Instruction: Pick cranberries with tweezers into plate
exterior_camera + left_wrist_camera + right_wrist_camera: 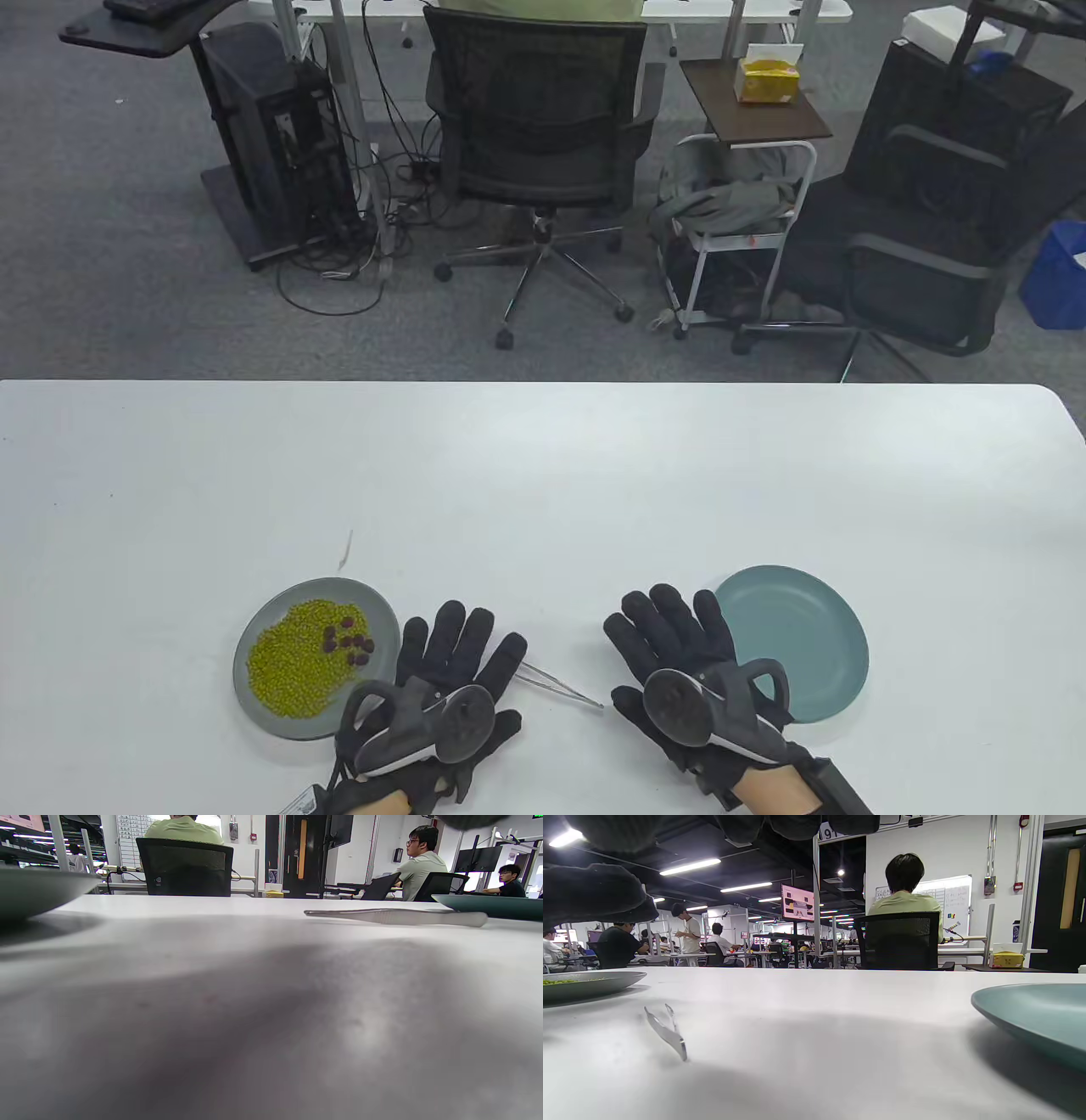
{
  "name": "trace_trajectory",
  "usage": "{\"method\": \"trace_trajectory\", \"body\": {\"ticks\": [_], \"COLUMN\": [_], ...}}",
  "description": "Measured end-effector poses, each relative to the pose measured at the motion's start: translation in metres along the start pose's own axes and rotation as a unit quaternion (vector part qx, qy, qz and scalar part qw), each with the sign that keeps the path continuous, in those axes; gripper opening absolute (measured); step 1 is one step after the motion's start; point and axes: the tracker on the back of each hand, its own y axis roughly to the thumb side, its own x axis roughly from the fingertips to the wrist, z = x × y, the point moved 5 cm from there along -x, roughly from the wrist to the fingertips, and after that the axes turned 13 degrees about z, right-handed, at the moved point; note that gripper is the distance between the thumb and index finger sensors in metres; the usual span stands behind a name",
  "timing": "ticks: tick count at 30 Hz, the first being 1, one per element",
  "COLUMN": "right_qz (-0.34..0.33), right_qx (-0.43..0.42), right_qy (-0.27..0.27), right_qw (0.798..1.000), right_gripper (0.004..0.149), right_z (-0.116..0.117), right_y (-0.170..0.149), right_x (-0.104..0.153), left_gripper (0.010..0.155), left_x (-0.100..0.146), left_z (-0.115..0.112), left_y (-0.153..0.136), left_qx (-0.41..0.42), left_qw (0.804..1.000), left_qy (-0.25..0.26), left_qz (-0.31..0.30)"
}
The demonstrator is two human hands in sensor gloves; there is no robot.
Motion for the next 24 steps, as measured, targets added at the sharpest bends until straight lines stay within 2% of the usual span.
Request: {"method": "trace_trajectory", "body": {"ticks": [24], "right_qz": [0.011], "right_qx": [-0.007], "right_qy": [0.006], "right_qw": [1.0], "right_gripper": [0.074], "right_z": [0.002], "right_y": [-0.0022], "right_x": [0.0027], "left_gripper": [0.082], "left_x": [0.0004], "left_z": [-0.0051], "left_y": [-0.0011], "left_qx": [-0.006], "left_qw": [1.0], "left_qy": [-0.016], "left_qz": [0.003]}}
